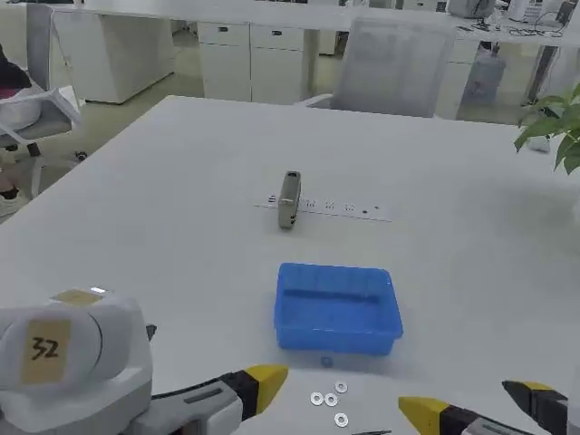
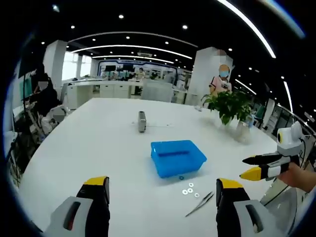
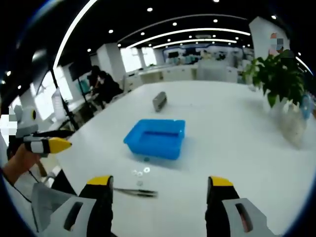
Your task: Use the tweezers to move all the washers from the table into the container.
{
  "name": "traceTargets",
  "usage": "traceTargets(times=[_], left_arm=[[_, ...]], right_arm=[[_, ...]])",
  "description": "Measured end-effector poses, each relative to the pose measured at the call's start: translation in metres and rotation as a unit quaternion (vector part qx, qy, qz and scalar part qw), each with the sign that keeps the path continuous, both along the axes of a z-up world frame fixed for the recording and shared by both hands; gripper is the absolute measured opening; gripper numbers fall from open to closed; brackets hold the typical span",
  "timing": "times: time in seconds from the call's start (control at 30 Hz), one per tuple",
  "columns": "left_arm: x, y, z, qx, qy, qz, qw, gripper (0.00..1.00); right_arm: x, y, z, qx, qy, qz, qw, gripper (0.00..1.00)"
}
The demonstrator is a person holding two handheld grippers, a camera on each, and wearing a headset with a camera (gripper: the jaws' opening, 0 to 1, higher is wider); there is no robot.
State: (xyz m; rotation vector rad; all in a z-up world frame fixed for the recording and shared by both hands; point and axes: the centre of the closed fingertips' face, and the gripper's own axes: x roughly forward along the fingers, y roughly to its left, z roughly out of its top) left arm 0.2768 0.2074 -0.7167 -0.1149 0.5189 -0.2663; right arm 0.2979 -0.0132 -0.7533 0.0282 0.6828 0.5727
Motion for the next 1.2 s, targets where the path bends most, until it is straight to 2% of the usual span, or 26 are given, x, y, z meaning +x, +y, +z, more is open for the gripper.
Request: traceTargets(times=[1.0, 1.2], left_arm=[[-0.001, -0.0037, 0.0017, 0.006, -0.001, -0.001, 1.0, 0.89], [-0.0017, -0.006, -0.0005, 0.009, 0.003, -0.004, 0.9999, 0.89]], right_arm=[[-0.0008, -0.0033, -0.0012, 0.003, 0.0, 0.005, 1.0, 0.73], [-0.0007, -0.0032, -0.0028, 0.004, 0.002, 0.007, 1.0, 0.73]])
